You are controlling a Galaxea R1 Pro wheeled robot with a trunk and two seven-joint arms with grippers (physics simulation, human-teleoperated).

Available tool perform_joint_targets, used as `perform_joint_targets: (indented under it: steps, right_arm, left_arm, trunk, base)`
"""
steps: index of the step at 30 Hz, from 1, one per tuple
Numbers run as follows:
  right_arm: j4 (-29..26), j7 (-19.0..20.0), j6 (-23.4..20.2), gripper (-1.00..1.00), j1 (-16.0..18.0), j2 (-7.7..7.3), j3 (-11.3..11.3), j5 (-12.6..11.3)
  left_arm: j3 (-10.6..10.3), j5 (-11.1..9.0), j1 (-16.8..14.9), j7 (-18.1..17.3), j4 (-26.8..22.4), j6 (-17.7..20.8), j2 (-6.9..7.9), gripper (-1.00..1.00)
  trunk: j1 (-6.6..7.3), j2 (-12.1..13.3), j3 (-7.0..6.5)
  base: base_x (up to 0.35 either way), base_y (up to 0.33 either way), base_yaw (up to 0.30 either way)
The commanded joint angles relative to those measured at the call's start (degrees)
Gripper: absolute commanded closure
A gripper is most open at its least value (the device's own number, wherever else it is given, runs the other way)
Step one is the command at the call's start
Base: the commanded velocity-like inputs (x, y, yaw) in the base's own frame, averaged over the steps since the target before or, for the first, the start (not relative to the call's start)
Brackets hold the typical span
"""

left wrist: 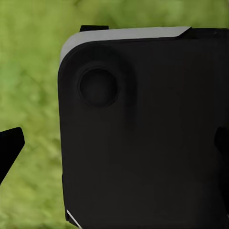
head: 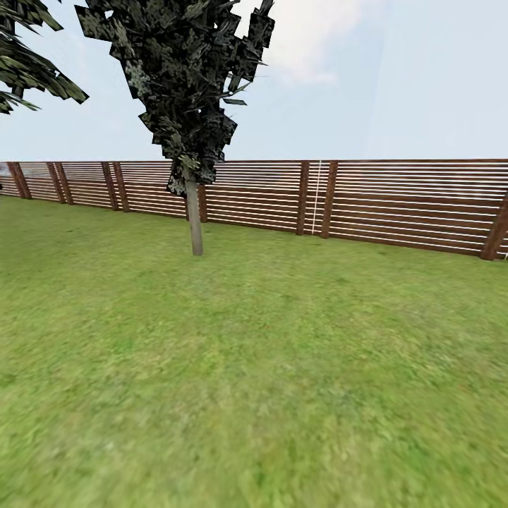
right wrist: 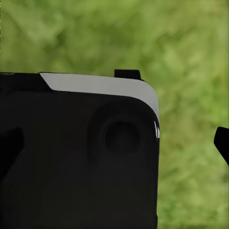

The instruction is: Take the three Easter eggs out of the wicker basket on the lawn in the garden, then place them on the lawn next to a single tree (choose any tree) so that all three eggs are next to the same tree and none are left in the basket.

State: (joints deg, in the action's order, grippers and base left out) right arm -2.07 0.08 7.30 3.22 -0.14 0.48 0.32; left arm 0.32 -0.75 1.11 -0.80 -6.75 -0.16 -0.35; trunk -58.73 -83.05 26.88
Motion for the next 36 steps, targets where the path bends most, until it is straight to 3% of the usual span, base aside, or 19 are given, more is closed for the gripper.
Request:
perform_joint_targets:
  steps: [1,22,36]
  right_arm:
    - [0.1,0.0,0.2,-1.0,0.0,0.02,0.0,0.0]
    - [0.2,-0.1,0.6,-1.0,0.0,0.12,0.0,0.0]
    - [0.2,-0.4,0.6,-1.0,0.0,0.25,0.0,0.0]
  left_arm:
    - [0.0,-0.1,0.0,-0.1,-0.1,0.0,0.0,-1.0]
    - [0.2,-0.2,0.0,0.2,-0.1,-0.1,0.08,-1.0]
    - [0.2,-0.2,0.0,0.2,-0.1,-0.1,0.09,-1.0]
  trunk:
    - [0.0,0.0,0.05]
    - [0.0,0.0,0.07]
    - [0.0,0.0,1.01]
  base:
    - [0.0,0.0,0.0]
    - [0.0,0.0,0.003]
    - [0.0,0.0,0.157]
